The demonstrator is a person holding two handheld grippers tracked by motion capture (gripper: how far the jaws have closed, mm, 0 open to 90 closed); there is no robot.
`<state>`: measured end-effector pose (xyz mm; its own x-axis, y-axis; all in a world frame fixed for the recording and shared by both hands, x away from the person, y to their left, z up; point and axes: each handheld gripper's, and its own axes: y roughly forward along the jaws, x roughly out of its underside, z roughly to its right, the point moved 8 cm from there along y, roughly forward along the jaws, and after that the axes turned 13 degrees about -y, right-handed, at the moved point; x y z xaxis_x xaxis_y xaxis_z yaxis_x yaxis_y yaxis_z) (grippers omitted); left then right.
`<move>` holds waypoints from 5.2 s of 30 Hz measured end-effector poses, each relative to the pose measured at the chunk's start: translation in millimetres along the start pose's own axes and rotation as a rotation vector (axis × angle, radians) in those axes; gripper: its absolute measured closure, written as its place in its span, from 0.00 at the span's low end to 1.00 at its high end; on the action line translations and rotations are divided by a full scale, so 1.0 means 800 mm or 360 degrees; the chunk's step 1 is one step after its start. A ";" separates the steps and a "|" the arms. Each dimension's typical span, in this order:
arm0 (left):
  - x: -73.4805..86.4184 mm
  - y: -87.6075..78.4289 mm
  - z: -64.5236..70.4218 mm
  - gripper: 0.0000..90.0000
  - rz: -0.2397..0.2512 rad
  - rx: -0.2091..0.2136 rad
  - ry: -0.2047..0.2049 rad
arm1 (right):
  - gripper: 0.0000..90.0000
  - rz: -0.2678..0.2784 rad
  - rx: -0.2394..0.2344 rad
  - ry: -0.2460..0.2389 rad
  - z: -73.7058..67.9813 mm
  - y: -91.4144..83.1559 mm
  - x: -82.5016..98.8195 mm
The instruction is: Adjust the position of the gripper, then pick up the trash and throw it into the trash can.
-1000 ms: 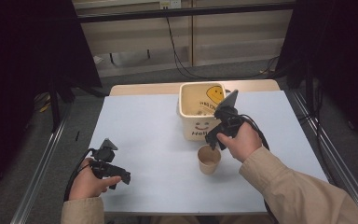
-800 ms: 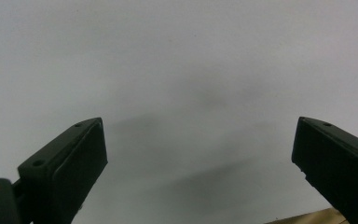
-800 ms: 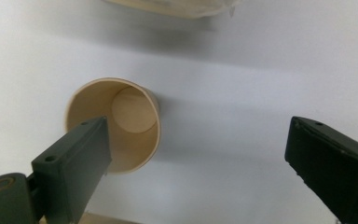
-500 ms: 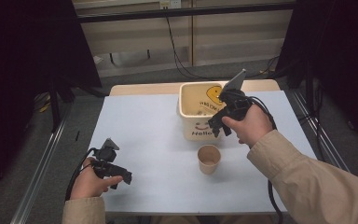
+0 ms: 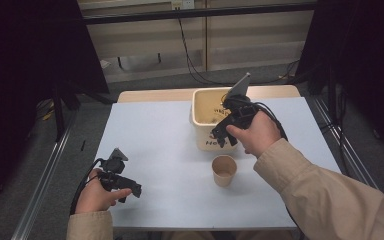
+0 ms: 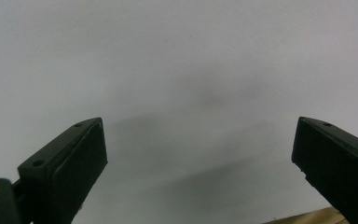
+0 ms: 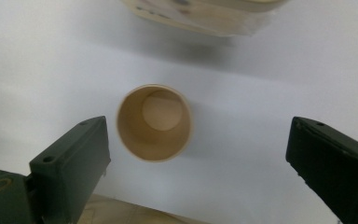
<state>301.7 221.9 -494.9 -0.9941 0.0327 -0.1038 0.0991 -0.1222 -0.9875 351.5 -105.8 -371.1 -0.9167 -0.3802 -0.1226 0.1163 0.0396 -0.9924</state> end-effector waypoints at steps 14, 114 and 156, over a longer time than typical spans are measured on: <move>0.002 -0.003 -0.002 0.03 0.0007 0.0017 -0.0018 | 0.06 0.0003 0.0027 -0.0065 -0.023 0.004 -0.010; 0.002 -0.008 -0.004 0.03 0.0031 0.0008 0.0013 | 0.24 -0.0233 -0.0084 -0.0261 -0.009 -0.003 0.000; 0.000 -0.008 -0.002 0.03 0.0043 0.0033 0.0014 | 0.25 -0.0226 -0.0005 -0.0279 0.024 -0.121 -0.073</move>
<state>300.9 224.3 -488.6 -0.9906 0.0377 -0.1316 0.1250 -0.1436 -0.9817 401.4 -104.7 -267.6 -0.8433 -0.5371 0.0212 -0.0104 -0.0231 -0.9997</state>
